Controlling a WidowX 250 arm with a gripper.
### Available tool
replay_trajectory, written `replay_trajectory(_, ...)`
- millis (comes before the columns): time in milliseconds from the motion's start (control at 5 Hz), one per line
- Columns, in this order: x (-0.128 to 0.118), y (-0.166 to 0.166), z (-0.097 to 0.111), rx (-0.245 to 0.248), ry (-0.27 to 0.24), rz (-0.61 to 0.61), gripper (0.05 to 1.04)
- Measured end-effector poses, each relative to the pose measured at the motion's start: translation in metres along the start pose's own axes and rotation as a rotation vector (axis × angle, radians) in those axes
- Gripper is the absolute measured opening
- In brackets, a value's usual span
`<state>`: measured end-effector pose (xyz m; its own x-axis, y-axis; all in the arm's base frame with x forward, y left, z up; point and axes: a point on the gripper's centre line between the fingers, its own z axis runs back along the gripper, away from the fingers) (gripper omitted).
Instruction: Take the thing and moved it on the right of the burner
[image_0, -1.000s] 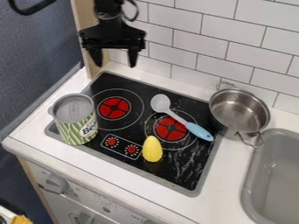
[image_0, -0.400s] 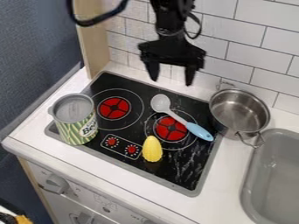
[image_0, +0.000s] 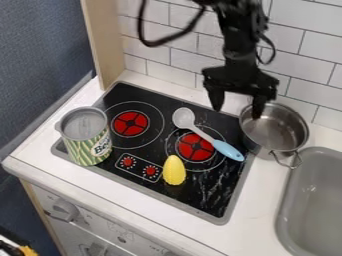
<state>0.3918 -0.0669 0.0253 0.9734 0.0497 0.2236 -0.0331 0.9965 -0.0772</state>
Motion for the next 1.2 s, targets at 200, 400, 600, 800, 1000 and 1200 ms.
replay_trajectory(200, 0.0, -0.01, -0.009, 0.015, 0.018, -0.03, 0.999)
replay_trajectory(400, -0.003, -0.012, -0.019, 0.023, 0.045, -0.058, 0.97)
replay_trajectory(600, -0.005, -0.014, -0.031, 0.013, 0.094, -0.071, 0.693)
replay_trajectory(800, -0.005, -0.014, -0.036, 0.019, 0.109, -0.095, 0.386)
replay_trajectory(1000, -0.005, -0.014, -0.035, 0.007, 0.1, -0.091, 0.181)
replay_trajectory(1200, -0.006, -0.011, -0.03, -0.004, 0.091, -0.083, 0.085)
